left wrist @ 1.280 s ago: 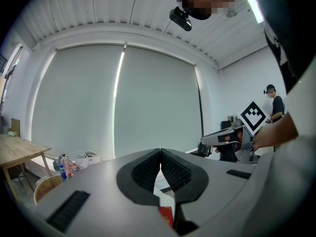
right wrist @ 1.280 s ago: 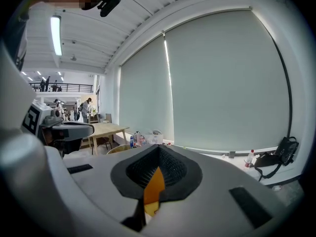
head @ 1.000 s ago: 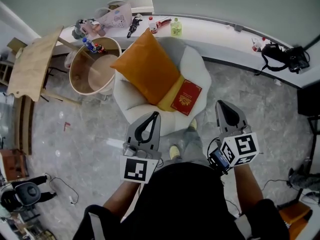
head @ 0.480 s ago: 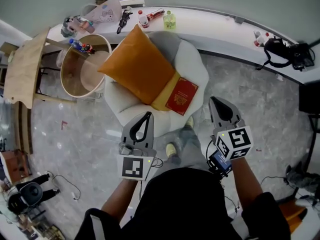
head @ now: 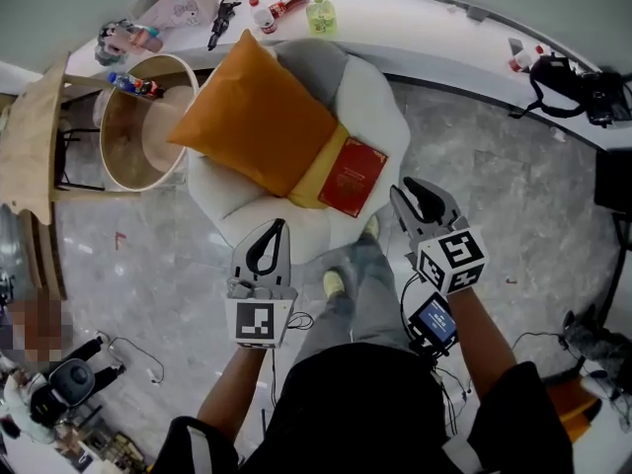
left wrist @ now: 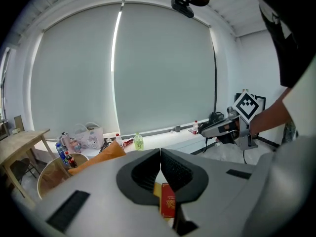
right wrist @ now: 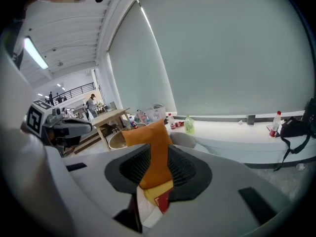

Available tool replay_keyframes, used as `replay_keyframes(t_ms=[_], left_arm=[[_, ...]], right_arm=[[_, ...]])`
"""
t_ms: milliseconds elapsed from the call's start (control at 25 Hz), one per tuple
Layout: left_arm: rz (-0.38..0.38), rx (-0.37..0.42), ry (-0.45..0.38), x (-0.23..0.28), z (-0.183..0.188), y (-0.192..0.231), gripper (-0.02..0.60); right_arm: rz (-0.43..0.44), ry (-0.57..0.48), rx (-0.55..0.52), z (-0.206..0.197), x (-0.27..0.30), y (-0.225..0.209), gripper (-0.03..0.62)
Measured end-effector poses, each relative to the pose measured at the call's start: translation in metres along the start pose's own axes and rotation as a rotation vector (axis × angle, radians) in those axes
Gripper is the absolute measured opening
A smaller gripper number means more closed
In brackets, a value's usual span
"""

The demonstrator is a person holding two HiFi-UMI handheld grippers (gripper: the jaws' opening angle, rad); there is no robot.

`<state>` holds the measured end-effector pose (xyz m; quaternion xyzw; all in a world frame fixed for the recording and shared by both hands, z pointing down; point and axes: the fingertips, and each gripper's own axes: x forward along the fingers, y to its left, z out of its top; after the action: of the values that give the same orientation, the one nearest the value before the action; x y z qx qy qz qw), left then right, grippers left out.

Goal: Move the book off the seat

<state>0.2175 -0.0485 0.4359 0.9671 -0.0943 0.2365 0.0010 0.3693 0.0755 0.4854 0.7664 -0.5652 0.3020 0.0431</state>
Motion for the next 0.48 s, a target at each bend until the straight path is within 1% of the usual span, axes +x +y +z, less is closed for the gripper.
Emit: replay_keyframes(t_ms=[160, 240, 320, 480], left_arm=[[-0.036, 0.006, 0.009, 0.024, -0.019, -0.006, 0.014], [-0.05, -0.001, 0.04, 0.033, -0.033, -0.007, 0.014], [-0.053, -0.006, 0.063, 0.045, -0.042, -0.004, 0.014], [-0.056, -0.006, 0.079, 0.067, -0.058, 0.0, 0.014]], right_arm=[[0.021, 0.034, 0.073, -0.03, 0.027, -0.019, 0.122], [0.035, 0.058, 0.123, -0.048, 0.039, -0.027, 0.139], [0.047, 0.072, 0.159, -0.061, 0.054, -0.036, 0.155], [0.065, 0.112, 0.223, -0.092, 0.08, -0.05, 0.178]])
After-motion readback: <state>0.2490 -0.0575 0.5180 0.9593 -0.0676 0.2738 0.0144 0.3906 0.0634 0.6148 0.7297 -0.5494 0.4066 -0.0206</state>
